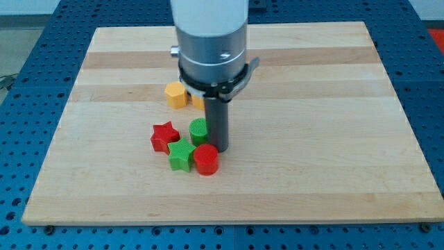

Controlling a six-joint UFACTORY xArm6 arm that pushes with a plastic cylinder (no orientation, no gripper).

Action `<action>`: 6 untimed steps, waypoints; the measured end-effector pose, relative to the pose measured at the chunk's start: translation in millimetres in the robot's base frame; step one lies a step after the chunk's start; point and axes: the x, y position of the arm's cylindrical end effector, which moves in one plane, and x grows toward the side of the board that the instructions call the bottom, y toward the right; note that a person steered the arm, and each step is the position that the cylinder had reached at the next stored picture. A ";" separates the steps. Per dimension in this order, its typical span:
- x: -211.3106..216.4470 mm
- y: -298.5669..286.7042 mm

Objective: Move the arm to the bottom center of the board

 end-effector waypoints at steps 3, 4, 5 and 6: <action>23.9 49.5; 52.9 70.0; 104.0 43.7; 105.4 32.0</action>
